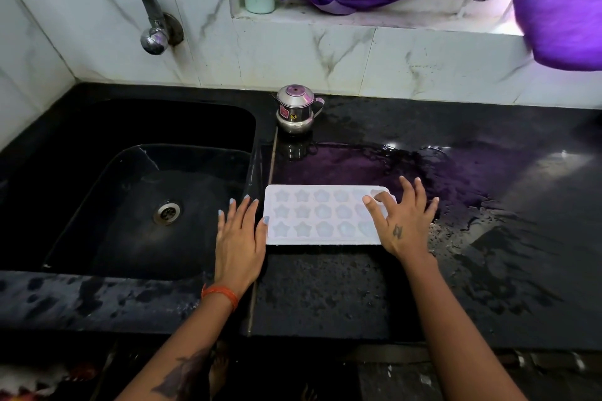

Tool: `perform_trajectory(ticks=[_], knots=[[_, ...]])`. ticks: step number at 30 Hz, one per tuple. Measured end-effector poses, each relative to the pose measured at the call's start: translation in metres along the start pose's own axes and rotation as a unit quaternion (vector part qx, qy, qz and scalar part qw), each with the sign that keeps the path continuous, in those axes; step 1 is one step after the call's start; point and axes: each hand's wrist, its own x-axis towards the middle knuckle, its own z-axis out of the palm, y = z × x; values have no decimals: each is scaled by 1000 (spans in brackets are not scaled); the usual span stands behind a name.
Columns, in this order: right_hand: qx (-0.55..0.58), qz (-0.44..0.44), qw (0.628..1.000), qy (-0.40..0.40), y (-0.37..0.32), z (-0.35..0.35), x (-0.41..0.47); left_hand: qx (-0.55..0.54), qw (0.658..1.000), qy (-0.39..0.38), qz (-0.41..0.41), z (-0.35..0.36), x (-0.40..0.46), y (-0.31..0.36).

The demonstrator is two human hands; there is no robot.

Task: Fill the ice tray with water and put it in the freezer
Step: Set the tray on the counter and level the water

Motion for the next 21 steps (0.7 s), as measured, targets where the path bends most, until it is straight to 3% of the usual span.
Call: perform_trajectory(ticks=[10,21], knots=[[-42,12,999,-5,-3,-2,-1,-7,1000,0,5,0,0,-1],[-14,-51,999,-1,-1,-3,1,-11,1000,-6,5,1,0,-2]])
